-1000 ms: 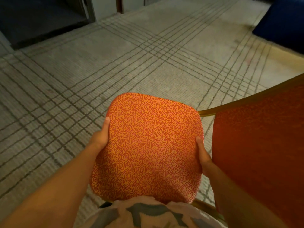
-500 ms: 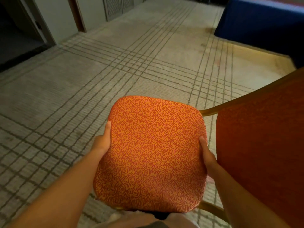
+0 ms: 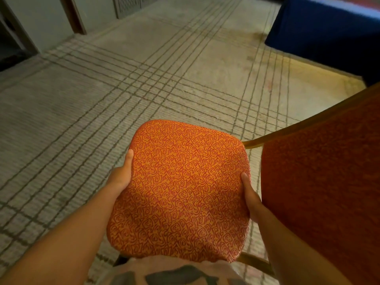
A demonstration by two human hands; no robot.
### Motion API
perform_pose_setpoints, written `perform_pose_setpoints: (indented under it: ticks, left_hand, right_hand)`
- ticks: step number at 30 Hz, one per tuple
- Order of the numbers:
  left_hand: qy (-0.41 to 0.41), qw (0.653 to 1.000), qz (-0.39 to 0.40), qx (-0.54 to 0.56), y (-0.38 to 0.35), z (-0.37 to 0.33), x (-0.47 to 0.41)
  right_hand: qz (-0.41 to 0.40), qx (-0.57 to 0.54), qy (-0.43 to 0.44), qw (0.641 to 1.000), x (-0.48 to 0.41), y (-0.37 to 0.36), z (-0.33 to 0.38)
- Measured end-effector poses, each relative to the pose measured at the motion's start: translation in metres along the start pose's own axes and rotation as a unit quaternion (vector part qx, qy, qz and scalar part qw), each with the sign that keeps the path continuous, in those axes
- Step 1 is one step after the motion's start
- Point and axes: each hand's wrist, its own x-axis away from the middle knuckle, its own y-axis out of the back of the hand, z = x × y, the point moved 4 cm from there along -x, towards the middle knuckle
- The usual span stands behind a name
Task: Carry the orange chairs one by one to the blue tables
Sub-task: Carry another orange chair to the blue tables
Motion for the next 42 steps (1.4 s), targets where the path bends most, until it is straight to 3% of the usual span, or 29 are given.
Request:
perform_pose_setpoints:
  ticks: [10,21,34,42]
  left_hand:
    - [-0.03,0.997,0.015,-0.063,-0.004,-0.153,-0.163]
    - [-0.115,0.99,-0.005,-0.077,0.02,-0.419,-0.343]
    - [-0.086,0.994,0.044,-0.054,-0.107,-0.674,-0.515]
    - [-0.059,0.994,0.052,-0.071,-0.153,-0.793,-0.595]
  right_hand:
    - [-0.013,-0.026,-0.017,0.999,-0.123,-0.071,0.127]
    - [-0.042,-0.079,0.073,0.993,-0.243,-0.144,0.37]
    - [-0.047,-0.076,0.048,0.995,-0.481,-0.09,0.605]
    - [-0.054,-0.082,0.007,0.995,-0.603,-0.076,0.684]
